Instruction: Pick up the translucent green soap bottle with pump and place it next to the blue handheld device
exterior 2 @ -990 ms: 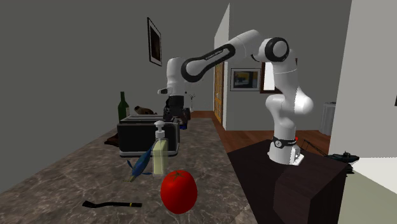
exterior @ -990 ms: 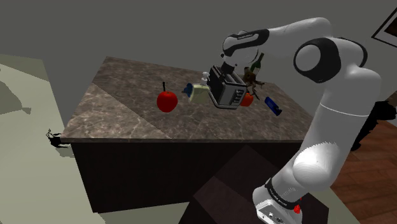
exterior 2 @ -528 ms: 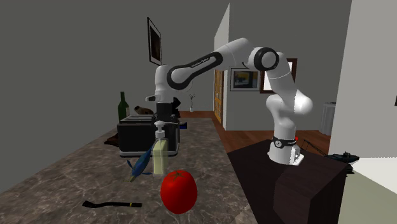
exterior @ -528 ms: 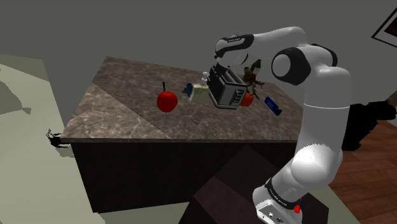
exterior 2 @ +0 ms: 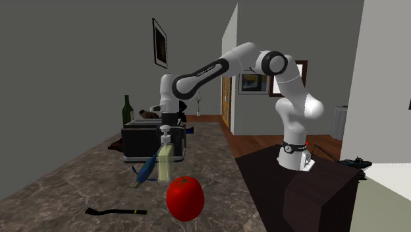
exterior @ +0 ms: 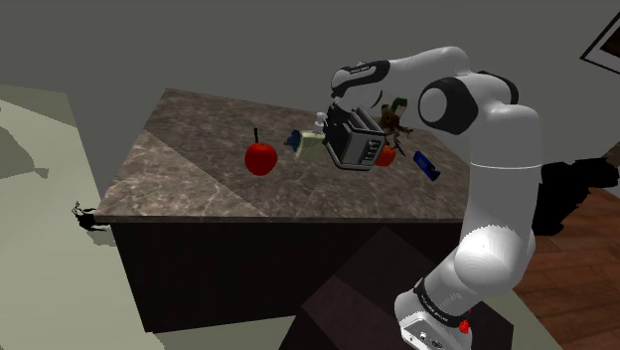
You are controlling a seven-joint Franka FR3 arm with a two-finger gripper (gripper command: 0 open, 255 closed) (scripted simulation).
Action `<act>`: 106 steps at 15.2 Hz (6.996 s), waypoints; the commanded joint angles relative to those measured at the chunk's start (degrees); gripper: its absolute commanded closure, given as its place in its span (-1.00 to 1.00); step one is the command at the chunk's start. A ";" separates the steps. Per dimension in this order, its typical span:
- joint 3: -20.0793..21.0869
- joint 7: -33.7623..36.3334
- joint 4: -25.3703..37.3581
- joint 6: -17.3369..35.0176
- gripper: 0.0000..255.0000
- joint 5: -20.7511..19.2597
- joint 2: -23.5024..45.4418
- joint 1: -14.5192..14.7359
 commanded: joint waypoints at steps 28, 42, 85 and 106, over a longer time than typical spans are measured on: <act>-1.17 2.62 4.19 -7.51 1.00 -2.37 -3.82 0.35; -1.88 5.17 11.82 -16.80 1.00 -4.01 -5.91 -0.06; -5.76 -2.19 29.64 -41.08 1.00 -4.72 -10.51 -11.26; -13.36 -28.32 34.20 -48.66 1.00 -2.01 -7.31 -32.59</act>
